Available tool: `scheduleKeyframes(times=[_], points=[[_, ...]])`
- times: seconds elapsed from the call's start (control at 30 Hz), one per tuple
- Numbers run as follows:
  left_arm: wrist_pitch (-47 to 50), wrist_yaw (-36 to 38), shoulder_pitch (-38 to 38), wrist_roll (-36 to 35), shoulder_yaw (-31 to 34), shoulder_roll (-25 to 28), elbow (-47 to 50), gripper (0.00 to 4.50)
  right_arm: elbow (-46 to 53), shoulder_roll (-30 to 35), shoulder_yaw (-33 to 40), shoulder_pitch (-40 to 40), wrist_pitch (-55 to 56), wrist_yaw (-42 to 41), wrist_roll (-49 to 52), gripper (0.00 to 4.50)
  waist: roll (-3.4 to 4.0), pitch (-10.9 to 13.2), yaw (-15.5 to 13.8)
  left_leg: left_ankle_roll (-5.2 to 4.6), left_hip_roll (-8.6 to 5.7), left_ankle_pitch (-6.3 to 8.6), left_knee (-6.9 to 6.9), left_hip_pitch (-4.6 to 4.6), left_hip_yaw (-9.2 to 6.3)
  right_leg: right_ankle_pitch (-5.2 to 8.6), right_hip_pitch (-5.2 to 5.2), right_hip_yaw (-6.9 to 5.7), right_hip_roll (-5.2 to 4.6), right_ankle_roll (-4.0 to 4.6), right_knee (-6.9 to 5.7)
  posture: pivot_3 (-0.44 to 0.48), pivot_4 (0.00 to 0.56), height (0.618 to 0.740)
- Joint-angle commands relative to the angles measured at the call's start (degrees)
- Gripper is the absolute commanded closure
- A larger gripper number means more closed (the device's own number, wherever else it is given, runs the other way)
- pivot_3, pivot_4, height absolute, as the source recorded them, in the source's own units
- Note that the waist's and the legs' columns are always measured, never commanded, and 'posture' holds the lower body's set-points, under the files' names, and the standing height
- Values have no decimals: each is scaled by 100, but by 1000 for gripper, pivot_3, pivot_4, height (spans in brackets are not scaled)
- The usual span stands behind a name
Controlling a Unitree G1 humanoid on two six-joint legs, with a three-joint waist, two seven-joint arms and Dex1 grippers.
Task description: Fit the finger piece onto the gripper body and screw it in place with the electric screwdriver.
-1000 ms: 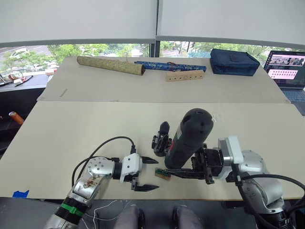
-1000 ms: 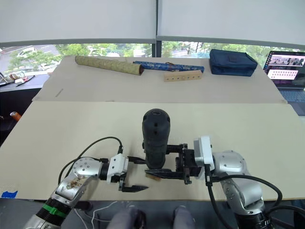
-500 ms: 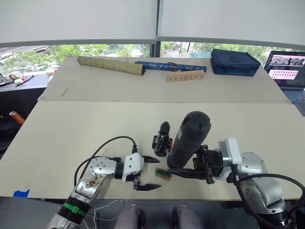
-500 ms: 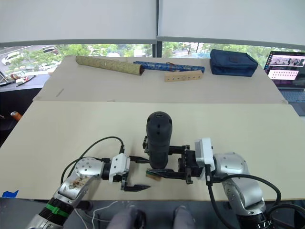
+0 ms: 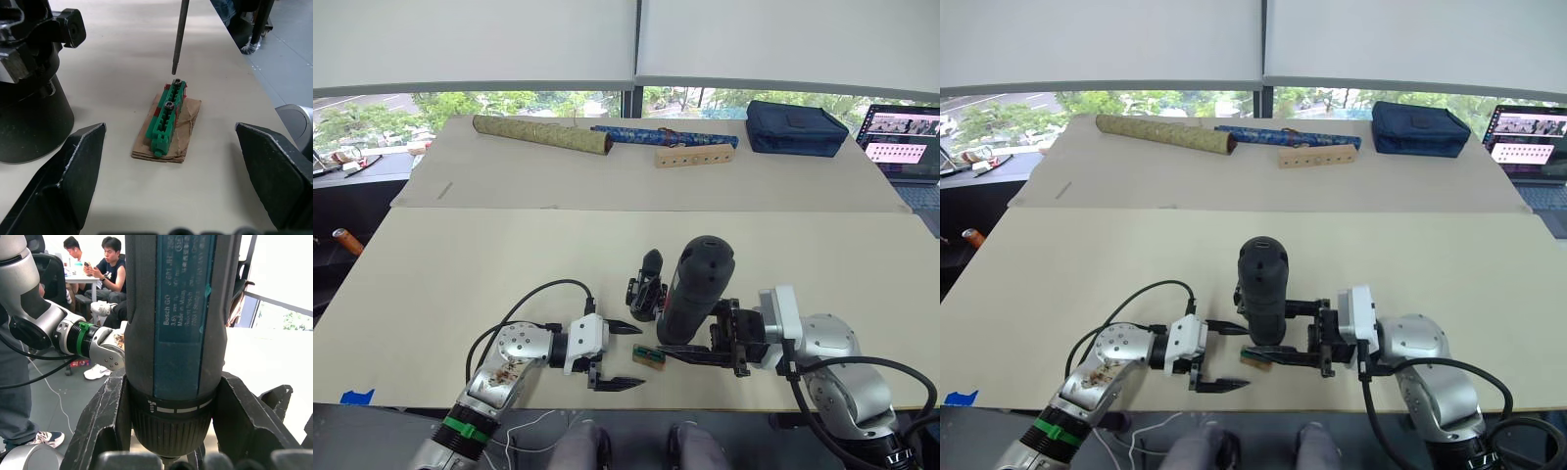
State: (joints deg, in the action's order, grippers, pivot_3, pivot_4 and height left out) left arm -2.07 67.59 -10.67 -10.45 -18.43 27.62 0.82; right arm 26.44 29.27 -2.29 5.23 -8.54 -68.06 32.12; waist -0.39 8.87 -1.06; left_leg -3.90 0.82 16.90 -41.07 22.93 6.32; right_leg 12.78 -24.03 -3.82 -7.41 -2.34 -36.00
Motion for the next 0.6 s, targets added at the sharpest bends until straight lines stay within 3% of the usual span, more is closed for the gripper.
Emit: scheduleKeyframes(times=[0.03, 0.6], points=[[83, -8, 76, 49, -160, -29, -101, 0, 110, -2, 26, 7, 227, 34, 71, 2599, 0, 0, 0, 0, 0, 0, 0, 0, 0, 0, 0, 0, 0, 0, 0, 0, 150, 740], [138, -20, 98, 53, -153, -17, -92, 0, 86, 58, -88, -37, 226, 116, 38, 2599, 1, -2, 0, -1, 0, 1, 0, -3, 0, 0, 2, 0, 0, 0, 0, 0, 150, 740]])
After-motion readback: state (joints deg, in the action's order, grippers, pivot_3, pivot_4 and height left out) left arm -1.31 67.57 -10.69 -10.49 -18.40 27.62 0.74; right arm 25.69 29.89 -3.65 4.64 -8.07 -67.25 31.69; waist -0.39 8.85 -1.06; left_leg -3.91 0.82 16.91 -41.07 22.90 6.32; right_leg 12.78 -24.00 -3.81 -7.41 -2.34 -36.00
